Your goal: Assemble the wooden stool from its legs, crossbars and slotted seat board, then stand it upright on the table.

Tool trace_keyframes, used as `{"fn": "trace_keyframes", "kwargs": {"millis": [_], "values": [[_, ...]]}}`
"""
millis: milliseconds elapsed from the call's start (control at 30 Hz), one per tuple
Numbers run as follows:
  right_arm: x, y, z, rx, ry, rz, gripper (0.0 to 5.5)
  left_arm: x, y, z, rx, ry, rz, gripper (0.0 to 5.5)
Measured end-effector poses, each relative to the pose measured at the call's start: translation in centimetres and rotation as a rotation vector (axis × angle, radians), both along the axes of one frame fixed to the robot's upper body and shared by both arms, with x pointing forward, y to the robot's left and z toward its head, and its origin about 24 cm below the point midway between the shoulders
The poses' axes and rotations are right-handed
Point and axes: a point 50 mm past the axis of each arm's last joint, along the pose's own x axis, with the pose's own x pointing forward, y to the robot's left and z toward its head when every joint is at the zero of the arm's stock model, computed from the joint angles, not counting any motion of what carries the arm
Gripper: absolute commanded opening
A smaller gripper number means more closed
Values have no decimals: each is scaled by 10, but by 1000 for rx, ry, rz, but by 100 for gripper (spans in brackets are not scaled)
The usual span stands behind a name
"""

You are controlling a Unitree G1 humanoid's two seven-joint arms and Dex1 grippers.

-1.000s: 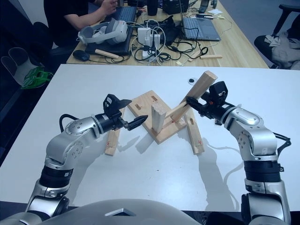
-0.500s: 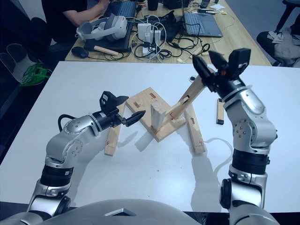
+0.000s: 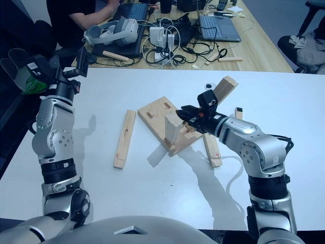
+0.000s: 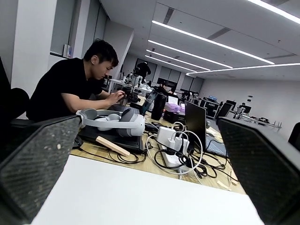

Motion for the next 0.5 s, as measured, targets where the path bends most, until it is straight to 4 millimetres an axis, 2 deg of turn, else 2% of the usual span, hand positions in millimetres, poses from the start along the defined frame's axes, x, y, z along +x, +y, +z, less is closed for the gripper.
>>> {"fn": "trace_keyframes", "kwargs": {"millis": [100,167,233,300,367,400,433,467,500], "values": [[2,16,-1,57,-74,19,18,2,-3,-7,-24,28,1,540],[6,26,8,152,-163,-1,4,4,-5,-11,-31,44,-2,540],[21,23,48,254,-368,-107,4,4,-5,-12,-33,49,-4,540],[31,16,100,303,-588,-191,4,5,-8,-14,-37,54,-15,540],[39,0,158,327,-798,-335,4,4,-14,-19,-46,66,-33,540],[41,-9,175,325,-861,-393,4,3,-17,-22,-52,74,-40,540],[41,-16,187,311,-898,-443,4,3,-19,-24,-53,83,-45,540],[43,-21,189,286,-886,-476,4,2,-20,-26,-53,87,-49,540],[50,-26,182,235,-798,-513,4,2,-22,-27,-52,91,-55,540]]}}
